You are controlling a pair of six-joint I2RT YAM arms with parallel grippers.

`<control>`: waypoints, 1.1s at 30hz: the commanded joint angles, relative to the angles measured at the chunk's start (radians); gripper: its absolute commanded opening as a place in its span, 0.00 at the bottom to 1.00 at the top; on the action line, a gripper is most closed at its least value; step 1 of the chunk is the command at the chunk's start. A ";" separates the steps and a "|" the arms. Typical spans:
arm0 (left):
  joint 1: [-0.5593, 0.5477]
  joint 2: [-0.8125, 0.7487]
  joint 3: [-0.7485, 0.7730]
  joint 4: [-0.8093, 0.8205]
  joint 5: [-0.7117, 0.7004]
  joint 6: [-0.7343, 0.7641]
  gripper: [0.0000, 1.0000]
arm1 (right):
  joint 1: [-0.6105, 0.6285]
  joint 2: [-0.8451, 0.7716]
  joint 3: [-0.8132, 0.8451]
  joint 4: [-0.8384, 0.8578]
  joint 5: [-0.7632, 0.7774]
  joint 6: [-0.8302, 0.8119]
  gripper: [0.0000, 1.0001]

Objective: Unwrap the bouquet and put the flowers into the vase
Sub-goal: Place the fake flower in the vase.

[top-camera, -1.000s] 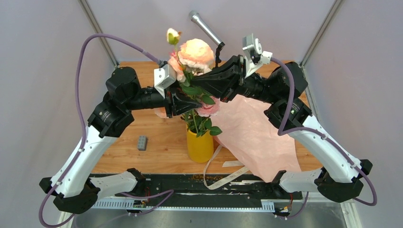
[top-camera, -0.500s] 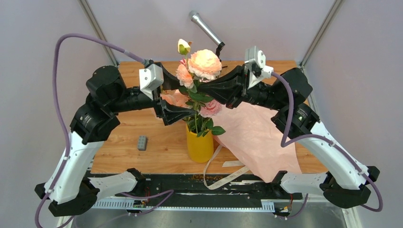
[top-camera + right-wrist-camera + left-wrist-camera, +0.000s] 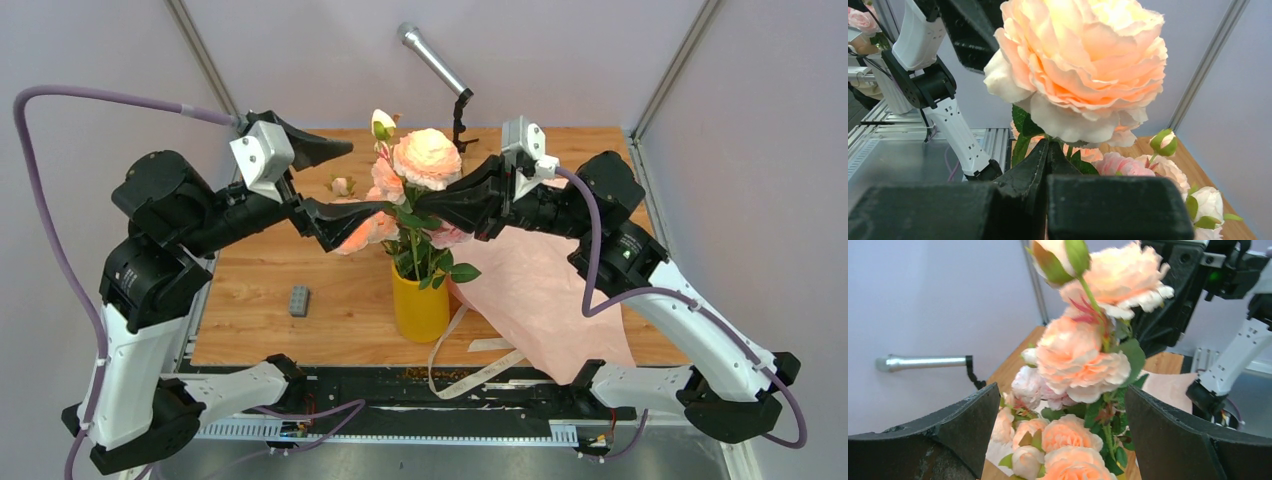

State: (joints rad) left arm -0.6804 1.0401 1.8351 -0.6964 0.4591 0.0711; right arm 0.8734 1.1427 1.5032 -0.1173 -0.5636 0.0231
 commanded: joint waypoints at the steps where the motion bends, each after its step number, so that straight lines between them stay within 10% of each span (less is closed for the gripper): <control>1: -0.002 -0.005 0.034 0.031 -0.258 -0.044 1.00 | 0.003 -0.017 -0.025 0.015 -0.059 -0.012 0.00; 16: -0.002 -0.073 -0.178 0.122 -0.908 -0.135 1.00 | 0.005 -0.037 -0.159 0.022 -0.161 -0.018 0.00; 30: -0.002 -0.167 -0.293 0.160 -0.930 -0.188 1.00 | 0.011 -0.050 -0.211 -0.008 -0.173 -0.014 0.00; 33: -0.002 -0.189 -0.282 0.157 -0.920 -0.199 1.00 | 0.011 -0.060 -0.214 -0.011 -0.166 -0.008 0.15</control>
State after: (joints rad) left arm -0.6807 0.8757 1.5444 -0.5838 -0.4625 -0.0937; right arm 0.8768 1.1152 1.2892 -0.1383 -0.7170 0.0204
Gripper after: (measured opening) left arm 0.998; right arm 0.087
